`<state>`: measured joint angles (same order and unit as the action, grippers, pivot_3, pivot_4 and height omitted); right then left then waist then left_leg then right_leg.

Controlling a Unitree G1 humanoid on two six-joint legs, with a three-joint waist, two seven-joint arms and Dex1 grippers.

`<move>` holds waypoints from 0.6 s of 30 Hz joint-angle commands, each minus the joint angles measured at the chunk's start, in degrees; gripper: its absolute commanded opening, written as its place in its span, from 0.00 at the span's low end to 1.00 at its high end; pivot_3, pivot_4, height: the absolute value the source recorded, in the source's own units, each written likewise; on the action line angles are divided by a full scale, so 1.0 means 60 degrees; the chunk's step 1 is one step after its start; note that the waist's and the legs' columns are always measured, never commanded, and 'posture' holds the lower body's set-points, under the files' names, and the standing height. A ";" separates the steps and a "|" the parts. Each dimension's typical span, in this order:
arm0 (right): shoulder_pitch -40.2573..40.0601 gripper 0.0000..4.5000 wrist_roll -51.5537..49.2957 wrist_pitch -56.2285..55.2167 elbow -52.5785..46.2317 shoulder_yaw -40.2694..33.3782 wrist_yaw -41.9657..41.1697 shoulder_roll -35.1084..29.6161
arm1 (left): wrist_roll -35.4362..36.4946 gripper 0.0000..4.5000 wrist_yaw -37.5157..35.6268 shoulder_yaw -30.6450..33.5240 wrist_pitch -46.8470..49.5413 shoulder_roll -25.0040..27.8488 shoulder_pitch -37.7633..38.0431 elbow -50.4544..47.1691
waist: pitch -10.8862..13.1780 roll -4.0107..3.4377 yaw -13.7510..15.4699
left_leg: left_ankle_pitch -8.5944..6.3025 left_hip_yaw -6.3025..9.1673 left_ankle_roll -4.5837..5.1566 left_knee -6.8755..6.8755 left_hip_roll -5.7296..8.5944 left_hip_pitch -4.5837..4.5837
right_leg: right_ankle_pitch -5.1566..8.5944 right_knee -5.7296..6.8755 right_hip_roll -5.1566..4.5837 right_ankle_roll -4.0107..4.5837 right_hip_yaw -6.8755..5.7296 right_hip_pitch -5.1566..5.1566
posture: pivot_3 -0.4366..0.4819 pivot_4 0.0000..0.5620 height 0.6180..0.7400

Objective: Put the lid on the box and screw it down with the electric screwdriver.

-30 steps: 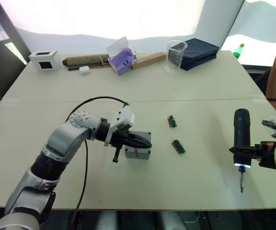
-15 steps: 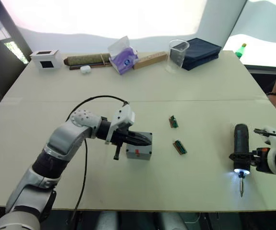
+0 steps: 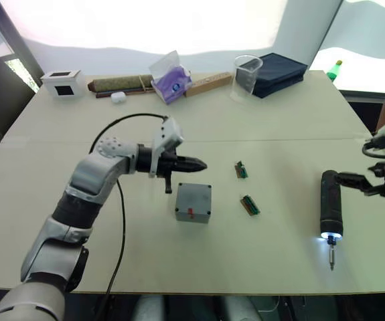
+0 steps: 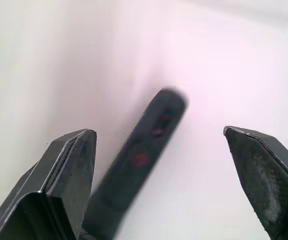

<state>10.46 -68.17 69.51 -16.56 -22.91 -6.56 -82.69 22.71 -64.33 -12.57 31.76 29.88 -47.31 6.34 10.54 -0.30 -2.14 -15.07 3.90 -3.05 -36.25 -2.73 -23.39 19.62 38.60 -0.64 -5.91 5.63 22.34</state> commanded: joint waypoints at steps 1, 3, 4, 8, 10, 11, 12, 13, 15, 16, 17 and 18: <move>0.1031 0.99 -0.0100 -0.1032 -0.1365 0.0379 -0.0731 0.0993 | -0.0871 0.00 0.0025 0.0060 -0.0993 0.0286 -0.0500 0.1079 | 0.0001 0.0004 -0.0059 | 0.0004 -0.0001 -0.0006 -0.0001 0.0000 -0.0003 | 0.0000 0.0000 -0.0001 0.0000 0.0001 0.0003 | 0.48 0.27 0.97; 0.1395 0.99 -0.0463 -0.1258 -0.2318 0.0937 -0.0871 0.2013 | -0.1419 0.00 -0.0207 -0.0197 -0.1488 0.0601 -0.0549 0.1599 | 0.0001 0.0020 -0.0098 | 0.0005 -0.0003 -0.0010 -0.0002 -0.0004 0.0002 | -0.0001 0.0003 0.0006 0.0002 0.0004 0.0005 | 0.48 0.27 0.97; 0.1450 0.99 -0.0454 -0.1255 -0.2599 0.1106 -0.0895 0.2296 | -0.1592 0.00 -0.0311 -0.0270 -0.1662 0.0680 -0.0547 0.1752 | 0.0001 0.0019 -0.0080 | 0.0011 -0.0001 -0.0019 0.0001 -0.0005 0.0004 | -0.0001 0.0006 0.0007 0.0002 0.0004 0.0004 | 0.48 0.27 0.97; 0.1230 0.99 0.0422 -0.1365 -0.3988 0.2877 -0.0495 0.3766 | -0.2068 0.00 -0.0817 -0.0538 -0.2050 0.1166 0.0055 0.1694 | -0.0004 0.0034 -0.0024 | 0.0036 -0.0001 -0.0063 0.0002 -0.0003 -0.0018 | -0.0001 0.0009 -0.0003 0.0001 0.0001 0.0019 | 0.48 0.27 0.97; 0.1158 0.99 0.0576 -0.1286 -0.4292 0.3325 -0.0276 0.4324 | -0.2070 0.00 -0.0938 -0.0474 -0.1957 0.1278 0.0316 0.1473 | -0.0004 0.0034 0.0000 | 0.0036 -0.0002 -0.0063 -0.0002 -0.0003 -0.0021 | -0.0001 0.0009 -0.0009 0.0001 0.0001 0.0018 | 0.48 0.27 0.97; 0.1124 0.99 0.0607 -0.1252 -0.4366 0.3469 -0.0191 0.4579 | -0.2038 0.00 -0.1003 -0.0421 -0.1860 0.1330 0.0440 0.1360 | -0.0002 0.0035 0.0026 | 0.0037 -0.0001 -0.0066 -0.0003 -0.0003 -0.0024 | 0.0000 0.0010 -0.0010 0.0001 0.0001 0.0019 | 0.48 0.27 0.97; 0.1068 0.99 0.0597 -0.1192 -0.4411 0.3624 -0.0058 0.4845 | -0.2002 0.00 -0.1145 -0.0405 -0.1778 0.1443 0.0629 0.1163 | -0.0001 0.0037 0.0043 | 0.0041 0.0000 -0.0073 -0.0006 -0.0002 -0.0027 | 0.0000 0.0018 -0.0011 0.0001 0.0000 0.0021 | 0.48 0.27 0.97; 0.1034 0.99 0.0601 -0.1144 -0.4439 0.3726 0.0036 0.5023 | -0.1986 0.00 -0.1252 -0.0393 -0.1726 0.1518 0.0762 0.1023 | 0.0001 0.0043 0.0043 | 0.0044 0.0001 -0.0078 -0.0015 -0.0002 -0.0028 | 0.0000 0.0025 -0.0011 0.0001 0.0000 0.0020 | 0.48 0.27 0.97; 0.0851 0.99 0.0453 -0.1018 -0.4532 0.3865 0.0215 0.5370 | -0.1773 0.00 -0.1497 -0.0318 -0.1331 0.1768 0.1198 0.0356 | 0.0000 0.0045 0.0035 | 0.0044 0.0003 -0.0078 -0.0028 -0.0002 -0.0028 | 0.0000 0.0044 -0.0011 0.0001 0.0000 0.0020 | 0.48 0.27 0.97; 0.0767 0.99 0.0408 -0.0929 -0.4534 0.3922 0.0287 0.5504 | -0.1678 0.00 -0.1575 -0.0300 -0.1132 0.1862 0.1420 0.0026 | 0.0000 0.0045 0.0024 | 0.0043 0.0003 -0.0076 -0.0027 -0.0002 -0.0022 | 0.0000 0.0049 -0.0010 0.0001 0.0000 0.0017 | 0.48 0.27 0.97; 0.0705 0.99 0.0400 -0.0832 -0.4557 0.3970 0.0347 0.5592 | -0.1591 0.00 -0.1639 -0.0287 -0.0958 0.1936 0.1629 -0.0291 | 0.0000 0.0045 0.0015 | 0.0042 0.0004 -0.0075 -0.0026 -0.0002 -0.0020 | 0.0000 0.0059 -0.0010 0.0001 0.0000 0.0018 | 0.48 0.27 0.97; 0.0686 0.99 0.0400 -0.0772 -0.4567 0.4012 0.0371 0.5660 | -0.1528 0.00 -0.1675 -0.0291 -0.0845 0.1972 0.1786 -0.0525 | 0.0000 0.0045 0.0009 | 0.0041 0.0005 -0.0072 -0.0026 -0.0002 -0.0015 | 0.0001 0.0068 -0.0009 0.0001 0.0000 0.0019 | 0.48 0.27 0.97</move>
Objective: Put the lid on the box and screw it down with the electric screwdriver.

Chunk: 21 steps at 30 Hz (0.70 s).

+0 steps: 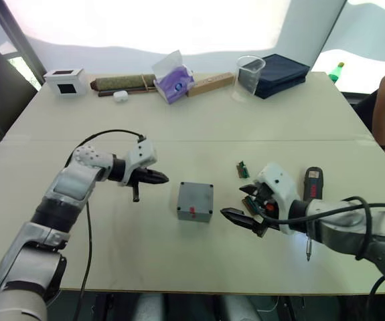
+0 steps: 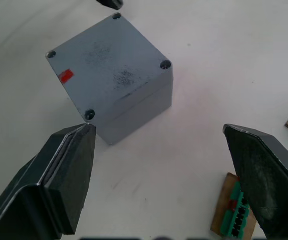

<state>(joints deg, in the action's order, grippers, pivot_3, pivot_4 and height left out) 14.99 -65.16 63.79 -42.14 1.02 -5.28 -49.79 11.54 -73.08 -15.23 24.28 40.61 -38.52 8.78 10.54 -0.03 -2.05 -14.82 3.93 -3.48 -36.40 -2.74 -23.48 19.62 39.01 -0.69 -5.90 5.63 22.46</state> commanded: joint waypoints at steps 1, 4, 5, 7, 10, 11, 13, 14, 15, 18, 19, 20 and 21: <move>-0.0064 0.99 -0.0160 0.0245 -0.0290 0.0051 0.0180 0.0251 | 0.0375 0.00 -0.0234 0.0148 0.0512 0.0195 0.0428 -0.1106 | 0.0000 0.0000 -0.0014 | -0.0001 0.0005 0.0003 0.0001 -0.0001 0.0002 | 0.0001 0.0006 0.0003 0.0001 0.0000 0.0002 | 0.48 0.27 0.97; 0.0017 0.99 -0.0244 0.0444 -0.0283 0.0192 0.0148 0.0444 | 0.0382 0.00 -0.0189 0.0078 0.0721 0.0102 0.0589 -0.1400 | 0.0000 0.0000 -0.0029 | -0.0009 0.0010 0.0015 0.0001 -0.0001 0.0003 | 0.0000 0.0018 0.0006 0.0001 -0.0002 0.0005 | 0.48 0.27 0.97; 0.0049 0.99 -0.0239 0.0492 -0.0245 0.0283 0.0128 0.0546 | 0.0318 0.00 -0.0169 -0.0012 0.0732 0.0053 0.0623 -0.1425 | 0.0000 0.0000 -0.0036 | -0.0009 0.0010 0.0016 -0.0001 -0.0001 0.0006 | 0.0000 0.0021 0.0006 0.0001 -0.0002 0.0001 | 0.48 0.27 0.97; 0.0161 0.99 -0.0132 0.0527 -0.0079 0.0535 0.0044 0.0852 | 0.0243 0.00 -0.0078 -0.0115 0.0677 -0.0148 0.0647 -0.1355 | 0.0000 0.0000 -0.0044 | -0.0009 0.0010 0.0017 -0.0002 0.0000 0.0011 | 0.0000 0.0025 0.0006 0.0001 -0.0002 -0.0001 | 0.48 0.27 0.97; 0.0313 0.99 -0.0033 0.0597 0.0202 0.0838 -0.0137 0.1298 | 0.0250 0.00 -0.0071 -0.0200 0.0607 -0.0458 0.0556 -0.1144 | 0.0000 0.0000 -0.0055 | -0.0009 0.0013 0.0017 -0.0004 0.0000 0.0012 | 0.0000 0.0028 0.0008 0.0001 -0.0004 -0.0002 | 0.48 0.27 0.97; 0.0352 0.99 0.0026 0.0615 0.0257 0.0904 -0.0198 0.1374 | 0.0207 0.00 -0.0075 -0.0243 0.0538 -0.0521 0.0518 -0.1072 | 0.0000 0.0001 -0.0056 | -0.0009 0.0012 0.0016 -0.0005 0.0002 0.0012 | 0.0000 0.0029 0.0007 0.0001 -0.0004 -0.0002 | 0.48 0.27 0.97; 0.0417 0.99 -0.0061 0.0616 0.0439 0.1016 -0.0445 0.1623 | 0.0091 0.00 -0.0057 -0.0401 0.0325 -0.0772 0.0340 -0.0804 | 0.0000 0.0000 -0.0052 | -0.0009 0.0014 0.0016 -0.0007 0.0002 0.0012 | 0.0000 0.0030 0.0007 0.0001 -0.0005 -0.0002 | 0.48 0.27 0.97; 0.0473 0.99 -0.0252 0.0609 0.0530 0.1059 -0.0631 0.1799 | 0.0018 0.00 -0.0066 -0.0514 0.0133 -0.1000 0.0155 -0.0519 | -0.0001 0.0001 -0.0046 | -0.0009 0.0014 0.0016 -0.0008 0.0002 0.0012 | 0.0000 0.0031 0.0007 0.0001 -0.0005 -0.0001 | 0.48 0.27 0.97; 0.0513 0.99 -0.0375 0.0614 0.0591 0.1080 -0.0772 0.1928 | -0.0045 0.00 -0.0084 -0.0584 -0.0013 -0.1167 0.0022 -0.0302 | -0.0001 0.0001 -0.0023 | -0.0009 0.0018 0.0017 -0.0009 0.0002 0.0012 | 0.0000 0.0031 0.0007 0.0001 -0.0010 -0.0004 | 0.48 0.27 0.97; 0.0541 0.99 -0.0661 0.0698 0.0623 0.0944 -0.0886 0.2172 | -0.0264 0.00 -0.0079 -0.0625 -0.0516 -0.1587 -0.0315 0.0364 | -0.0001 0.0001 -0.0019 | -0.0009 0.0025 0.0017 -0.0026 0.0004 0.0007 | 0.0000 0.0031 0.0007 0.0001 -0.0019 -0.0011 | 0.48 0.27 0.97; 0.0532 0.99 -0.0689 0.0751 0.0591 0.0912 -0.0897 0.2173 | -0.0335 0.00 -0.0036 -0.0608 -0.0694 -0.1711 -0.0429 0.0624 | -0.0001 0.0001 -0.0024 | -0.0009 0.0025 0.0017 -0.0026 0.0004 0.0006 | 0.0000 0.0032 0.0007 0.0001 -0.0019 -0.0010 | 0.48 0.27 0.97; 0.0492 0.99 -0.0711 0.0795 0.0539 0.0860 -0.0898 0.2144 | -0.0437 0.00 0.0051 -0.0583 -0.0858 -0.1796 -0.0531 0.0887 | -0.0001 0.0001 -0.0021 | -0.0009 0.0027 0.0017 -0.0026 0.0004 0.0006 | 0.0000 0.0032 0.0007 0.0001 -0.0019 -0.0010 | 0.48 0.27 0.97; 0.0466 0.99 -0.0736 0.0829 0.0504 0.0818 -0.0900 0.2129 | -0.0512 0.00 0.0102 -0.0565 -0.0989 -0.1855 -0.0602 0.1085 | -0.0001 0.0001 -0.0021 | -0.0009 0.0029 0.0017 -0.0026 0.0004 0.0006 | 0.0000 0.0033 0.0007 0.0001 -0.0021 -0.0010 | 0.48 0.27 0.97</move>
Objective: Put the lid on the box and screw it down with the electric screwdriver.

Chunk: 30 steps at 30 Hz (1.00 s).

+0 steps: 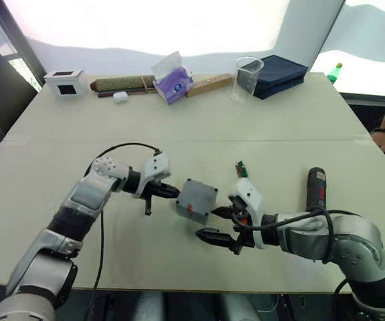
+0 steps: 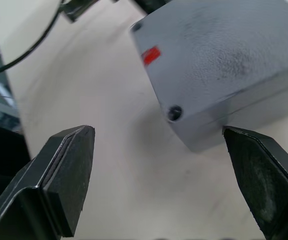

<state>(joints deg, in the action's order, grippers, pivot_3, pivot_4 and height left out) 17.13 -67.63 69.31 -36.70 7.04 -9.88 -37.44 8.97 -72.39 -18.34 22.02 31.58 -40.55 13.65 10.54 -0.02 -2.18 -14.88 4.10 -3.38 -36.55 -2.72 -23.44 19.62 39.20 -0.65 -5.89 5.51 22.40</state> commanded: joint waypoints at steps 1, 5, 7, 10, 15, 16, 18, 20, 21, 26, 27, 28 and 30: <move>0.0073 0.99 -0.0330 -0.0046 -0.0457 -0.0245 -0.0121 0.0012 | -0.0185 0.00 -0.0001 -0.0043 -0.0795 -0.0360 -0.0314 0.0454 | 0.0000 0.0000 -0.0006 | 0.0000 0.0002 0.0000 -0.0001 0.0000 0.0000 | 0.0000 0.0000 0.0000 0.0000 -0.0001 -0.0002 | 0.48 0.27 0.97; -0.0020 0.99 -0.0584 0.0013 -0.0989 -0.1001 -0.0499 -0.0968 | -0.0579 0.00 0.0100 0.0141 -0.1302 0.0046 -0.0271 0.0857 | 0.0000 0.0000 -0.0056 | 0.0000 0.0004 0.0000 0.0000 0.0000 -0.0001 | 0.0000 0.0004 0.0001 0.0000 -0.0001 0.0002 | 0.48 0.27 0.97; 0.0002 0.99 0.0166 -0.0090 -0.1439 -0.0955 -0.1283 -0.2094 | -0.0652 0.00 -0.0019 0.0218 -0.1279 0.0454 -0.0061 0.0713 | 0.0000 -0.0002 -0.0067 | 0.0000 0.0011 0.0001 0.0002 0.0000 0.0000 | 0.0000 0.0005 0.0004 0.0000 -0.0003 0.0003 | 0.48 0.27 0.97; -0.0136 0.99 0.1032 -0.0546 -0.1522 -0.0703 -0.2068 -0.2935 | -0.0501 0.00 -0.0232 0.0250 -0.0966 0.0864 0.0290 0.0279 | -0.0001 -0.0002 -0.0051 | -0.0001 0.0020 0.0002 0.0006 -0.0001 0.0003 | 0.0000 0.0005 0.0007 0.0000 -0.0009 0.0001 | 0.48 0.27 0.97; 0.0207 0.99 0.3712 -0.1958 -0.0402 0.0955 -0.2804 -0.2847 | 0.0285 0.00 -0.0634 0.0294 0.0528 0.1558 0.1813 -0.2044 | -0.0005 0.0005 -0.0067 | -0.0001 0.0015 0.0001 0.0002 -0.0002 0.0006 | 0.0000 0.0002 0.0003 0.0000 -0.0004 -0.0003 | 0.48 0.27 0.97; 0.0242 0.99 0.4022 -0.2143 -0.0274 0.1177 -0.2939 -0.2732 | 0.0328 0.00 -0.0547 0.0276 0.0700 0.1547 0.1951 -0.2300 | -0.0005 0.0005 -0.0034 | -0.0001 0.0016 0.0001 0.0000 -0.0002 0.0006 | 0.0000 0.0006 0.0003 0.0000 -0.0005 -0.0004 | 0.48 0.27 0.97; 0.0254 0.99 0.4458 -0.2383 -0.0101 0.1455 -0.3143 -0.2516 | 0.0379 0.00 -0.0422 0.0246 0.0905 0.1508 0.2114 -0.2630 | -0.0005 0.0005 0.0023 | -0.0001 0.0025 0.0001 -0.0010 -0.0002 0.0003 | 0.0000 0.0007 0.0002 0.0001 -0.0017 -0.0009 | 0.48 0.27 0.97; 0.0231 0.99 0.4787 -0.2539 -0.0078 0.1670 -0.3311 -0.2358 | 0.0381 0.00 -0.0150 0.0249 0.0963 0.1266 0.2084 -0.2658 | -0.0005 0.0005 0.0036 | -0.0001 0.0026 0.0002 -0.0026 -0.0001 0.0000 | 0.0000 0.0006 0.0002 0.0000 -0.0018 -0.0015 | 0.48 0.27 0.97; 0.0210 0.99 0.4850 -0.2562 -0.0136 0.1715 -0.3410 -0.2257 | 0.0367 0.00 -0.0002 0.0256 0.0954 0.1101 0.2000 -0.2587 | -0.0005 0.0006 0.0051 | -0.0001 0.0025 0.0002 -0.0027 0.0001 -0.0002 | 0.0000 0.0006 -0.0001 0.0000 -0.0017 -0.0016 | 0.48 0.27 0.97; -0.0014 0.99 0.4594 -0.2370 -0.0632 0.1518 -0.3723 -0.1890 | 0.0311 0.00 0.0325 0.0316 0.0819 0.0569 0.1566 -0.2137 | -0.0004 0.0007 0.0053 | -0.0002 0.0031 0.0003 -0.0047 0.0001 -0.0006 | 0.0000 0.0011 0.0003 0.0000 -0.0024 -0.0020 | 0.48 0.27 0.97; -0.0083 0.99 0.4598 -0.2332 -0.0720 0.1489 -0.3736 -0.1866 | 0.0289 0.00 0.0347 0.0304 0.0724 0.0505 0.1500 -0.2044 | -0.0005 0.0006 0.0046 | -0.0003 0.0035 0.0004 -0.0049 0.0001 -0.0006 | 0.0000 0.0011 0.0003 0.0000 -0.0027 -0.0022 | 0.48 0.27 0.97; -0.0138 0.99 0.4622 -0.2300 -0.0772 0.1457 -0.3753 -0.1841 | 0.0278 0.00 0.0373 0.0291 0.0676 0.0463 0.1453 -0.1976 | -0.0005 0.0006 0.0026 | -0.0004 0.0035 0.0007 -0.0050 0.0001 -0.0006 | 0.0000 0.0011 0.0003 0.0000 -0.0027 -0.0023 | 0.48 0.27 0.97; -0.0227 0.99 0.4667 -0.2217 -0.0855 0.1385 -0.3747 -0.1783 | 0.0273 0.00 0.0376 0.0260 0.0619 0.0422 0.1379 -0.1880 | -0.0005 0.0006 0.0006 | -0.0005 0.0037 0.0008 -0.0051 0.0001 -0.0006 | 0.0000 0.0013 0.0004 0.0000 -0.0028 -0.0024 | 0.48 0.27 0.97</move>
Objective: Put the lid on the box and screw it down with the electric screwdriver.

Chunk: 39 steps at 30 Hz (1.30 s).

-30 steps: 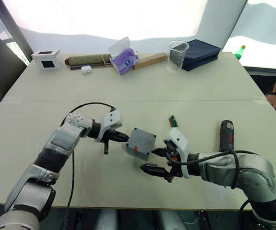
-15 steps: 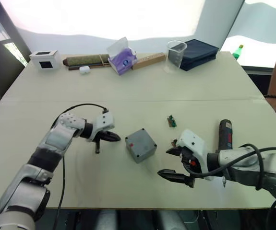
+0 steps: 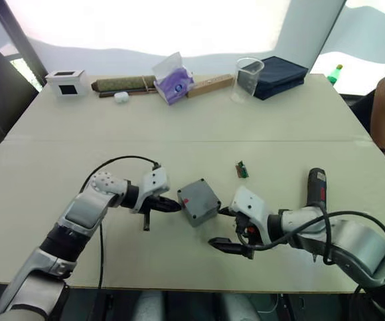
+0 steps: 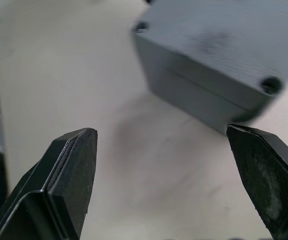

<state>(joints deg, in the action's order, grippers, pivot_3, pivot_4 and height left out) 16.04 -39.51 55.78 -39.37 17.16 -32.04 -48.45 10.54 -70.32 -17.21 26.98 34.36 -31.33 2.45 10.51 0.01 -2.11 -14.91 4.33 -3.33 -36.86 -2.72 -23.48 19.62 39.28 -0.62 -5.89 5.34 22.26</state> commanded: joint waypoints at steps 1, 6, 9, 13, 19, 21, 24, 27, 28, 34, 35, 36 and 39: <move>-0.0066 0.99 -0.0001 0.0071 -0.0430 -0.0330 -0.0050 0.0076 | 0.0013 0.00 0.0019 0.0064 -0.0227 -0.0045 -0.0173 0.0010 | 0.0000 0.0000 -0.0014 | 0.0000 0.0000 0.0000 0.0000 0.0000 0.0000 | 0.0000 0.0001 0.0000 0.0000 0.0000 0.0000 | 0.48 0.27 0.97; -0.0071 0.99 0.0424 0.0134 -0.0323 -0.0457 -0.0187 -0.0344 | -0.0059 0.00 -0.0026 0.0008 -0.0334 -0.0001 -0.0228 0.0116 | 0.0000 0.0000 -0.0015 | 0.0000 0.0002 0.0000 -0.0004 0.0000 0.0000 | 0.0000 0.0004 0.0000 0.0000 -0.0002 -0.0001 | 0.48 0.27 0.97; 0.0044 0.99 0.1077 -0.0051 0.0000 -0.0347 -0.0251 -0.0714 | -0.0061 0.00 -0.0063 0.0004 -0.0364 0.0030 -0.0232 0.0139 | 0.0000 0.0000 -0.0013 | 0.0000 0.0002 0.0000 -0.0005 0.0001 0.0000 | 0.0000 0.0004 0.0000 0.0000 -0.0002 -0.0002 | 0.48 0.27 0.97; 0.0342 0.99 0.1644 -0.0352 0.0433 -0.0148 -0.0310 -0.0431 | -0.0046 0.00 -0.0081 -0.0006 -0.0329 0.0040 -0.0190 0.0062 | 0.0000 0.0000 -0.0036 | 0.0000 0.0001 0.0000 -0.0007 0.0001 0.0000 | 0.0000 0.0004 -0.0001 0.0000 -0.0002 -0.0002 | 0.48 0.27 0.97; 0.0528 0.99 0.1626 -0.0346 0.0318 0.0095 -0.0663 0.0239 | -0.0057 0.00 0.0100 0.0095 -0.0443 -0.0120 -0.0299 0.0173 | 0.0000 0.0000 -0.0042 | 0.0000 0.0004 0.0000 -0.0007 0.0000 0.0000 | 0.0000 0.0011 0.0001 0.0000 -0.0002 -0.0001 | 0.48 0.27 0.97; 0.0444 0.99 0.1569 -0.0273 0.0169 0.0112 -0.0759 0.0341 | 0.0014 0.00 0.0188 0.0174 -0.0403 -0.0199 -0.0321 0.0168 | 0.0000 0.0000 -0.0005 | 0.0000 0.0003 0.0000 -0.0009 0.0002 0.0000 | 0.0000 0.0010 -0.0002 0.0000 -0.0003 -0.0003 | 0.48 0.27 0.97; 0.0330 0.99 0.1501 -0.0125 -0.0017 0.0054 -0.0798 0.0468 | 0.0055 0.00 0.0154 0.0158 -0.0341 -0.0185 -0.0309 0.0097 | 0.0000 0.0000 -0.0008 | 0.0000 0.0003 0.0000 -0.0012 0.0002 -0.0001 | 0.0000 0.0010 -0.0002 0.0000 -0.0003 -0.0005 | 0.48 0.27 0.97; 0.0230 0.99 0.1458 -0.0014 -0.0124 -0.0029 -0.0786 0.0579 | 0.0017 0.00 0.0161 0.0133 -0.0412 -0.0189 -0.0307 0.0137 | 0.0000 0.0000 -0.0020 | 0.0000 0.0005 0.0000 -0.0012 0.0002 -0.0001 | 0.0000 0.0012 -0.0001 0.0000 -0.0004 -0.0003 | 0.48 0.27 0.97; 0.0195 0.99 0.1454 0.0016 -0.0146 -0.0060 -0.0769 0.0614 | 0.0011 0.00 0.0164 0.0130 -0.0423 -0.0203 -0.0328 0.0165 | 0.0000 0.0000 -0.0030 | 0.0000 0.0005 0.0000 -0.0012 0.0002 -0.0001 | 0.0000 0.0012 -0.0001 0.0000 -0.0004 -0.0003 | 0.48 0.27 0.97; 0.0066 0.99 0.1460 0.0179 -0.0267 -0.0167 -0.0759 0.0719 | -0.0065 0.00 0.0255 0.0125 -0.0583 -0.0306 -0.0434 0.0349 | 0.0000 0.0000 -0.0040 | 0.0000 0.0007 0.0000 -0.0012 0.0002 -0.0001 | 0.0000 0.0014 0.0000 0.0000 -0.0005 -0.0003 | 0.48 0.27 0.97; 0.0045 0.99 0.1437 0.0213 -0.0284 -0.0197 -0.0747 0.0754 | -0.0081 0.00 0.0284 0.0128 -0.0619 -0.0337 -0.0460 0.0392 | 0.0000 0.0000 -0.0038 | 0.0000 0.0007 0.0000 -0.0012 0.0002 -0.0001 | 0.0000 0.0014 0.0000 0.0000 -0.0005 -0.0003 | 0.48 0.27 0.97; 0.0032 0.99 0.1425 0.0238 -0.0294 -0.0219 -0.0743 0.0780 | -0.0089 0.00 0.0302 0.0129 -0.0645 -0.0356 -0.0478 0.0424 | 0.0000 0.0000 -0.0038 | 0.0000 0.0007 0.0000 -0.0013 0.0002 -0.0001 | 0.0000 0.0014 0.0000 0.0000 -0.0005 -0.0003 | 0.48 0.27 0.97; 0.0002 0.99 0.1443 0.0274 -0.0300 -0.0286 -0.0716 0.0834 | -0.0106 0.00 0.0225 0.0043 -0.0634 -0.0306 -0.0506 0.0426 | 0.0000 0.0000 -0.0038 | 0.0000 0.0007 0.0000 -0.0013 0.0002 -0.0001 | 0.0000 0.0014 0.0000 0.0000 -0.0006 -0.0004 | 0.48 0.27 0.97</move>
<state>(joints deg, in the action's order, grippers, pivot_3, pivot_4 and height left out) 15.98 -30.07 57.69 -38.39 16.79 -36.27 -43.89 9.89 -68.56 -17.20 24.27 32.49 -33.46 6.14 10.51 0.01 -2.34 -14.91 4.37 -3.33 -36.94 -2.70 -23.48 19.62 39.36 -0.63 -5.89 5.31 22.24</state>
